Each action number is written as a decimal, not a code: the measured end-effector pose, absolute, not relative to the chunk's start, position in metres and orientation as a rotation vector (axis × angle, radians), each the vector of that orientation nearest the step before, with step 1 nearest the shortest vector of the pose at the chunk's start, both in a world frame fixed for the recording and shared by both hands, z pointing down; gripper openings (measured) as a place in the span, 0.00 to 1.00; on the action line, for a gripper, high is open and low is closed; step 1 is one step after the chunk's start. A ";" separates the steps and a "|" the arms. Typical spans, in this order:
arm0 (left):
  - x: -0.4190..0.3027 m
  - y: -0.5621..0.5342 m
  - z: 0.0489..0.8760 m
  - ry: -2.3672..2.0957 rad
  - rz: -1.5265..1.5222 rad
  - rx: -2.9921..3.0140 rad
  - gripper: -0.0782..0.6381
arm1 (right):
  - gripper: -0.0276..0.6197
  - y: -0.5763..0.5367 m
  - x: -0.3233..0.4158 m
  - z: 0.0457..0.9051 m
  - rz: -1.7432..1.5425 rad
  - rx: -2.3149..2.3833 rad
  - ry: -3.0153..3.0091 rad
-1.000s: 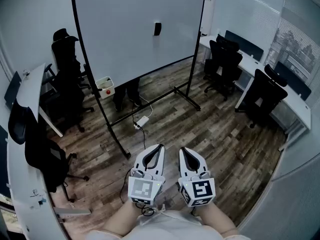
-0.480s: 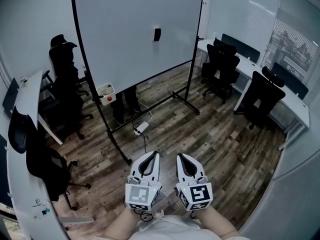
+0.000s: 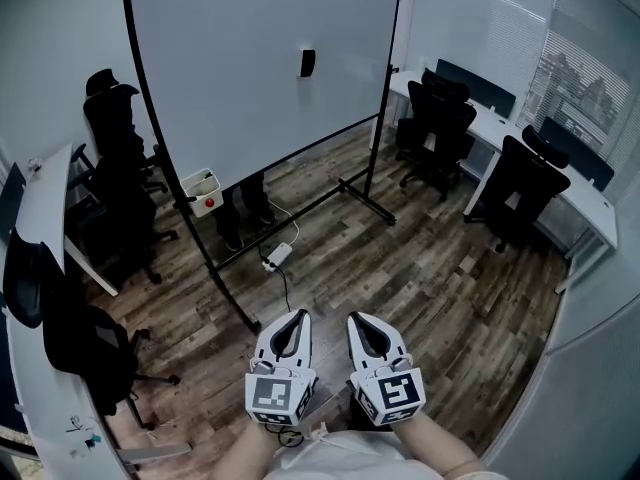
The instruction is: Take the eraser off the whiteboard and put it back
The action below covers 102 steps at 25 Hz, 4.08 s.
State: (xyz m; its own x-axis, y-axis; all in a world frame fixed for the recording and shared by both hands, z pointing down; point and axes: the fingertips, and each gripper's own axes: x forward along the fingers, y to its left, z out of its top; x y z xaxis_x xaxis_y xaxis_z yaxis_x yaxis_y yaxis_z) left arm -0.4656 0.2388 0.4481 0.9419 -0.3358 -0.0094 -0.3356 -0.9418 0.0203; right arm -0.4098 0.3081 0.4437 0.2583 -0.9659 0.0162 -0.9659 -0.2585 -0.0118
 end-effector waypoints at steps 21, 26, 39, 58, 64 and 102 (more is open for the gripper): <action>-0.189 0.099 0.406 -0.875 -0.118 3.060 0.13 | 0.09 0.163 -0.105 0.411 -0.101 2.322 -2.147; -0.148 0.074 0.412 -0.905 -0.058 3.049 0.13 | 0.09 0.140 -0.064 0.418 -0.064 2.301 -2.174; -0.029 -0.048 0.425 -0.907 -0.035 3.033 0.13 | 0.09 0.020 0.033 0.445 0.017 2.252 -2.194; 0.046 -0.253 0.382 -1.288 -0.111 2.995 0.13 | 0.09 -0.199 0.137 0.409 -0.060 2.104 -2.368; 0.051 -0.280 0.366 -1.521 -0.120 2.892 0.13 | 0.09 -0.238 0.154 0.400 -0.091 1.932 -2.495; 0.074 -0.373 0.289 -2.144 -0.146 2.715 0.48 | 0.09 -0.312 0.174 0.402 -0.056 1.628 -2.727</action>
State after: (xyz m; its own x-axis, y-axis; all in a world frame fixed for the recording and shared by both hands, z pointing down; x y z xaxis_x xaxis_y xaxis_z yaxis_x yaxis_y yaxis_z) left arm 0.0744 -0.3725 0.2894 0.2491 -0.9329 -0.2600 -0.9596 -0.2016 -0.1963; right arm 0.1743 -0.3125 0.4021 -0.4744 -0.8790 -0.0478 -0.8803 0.4743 0.0128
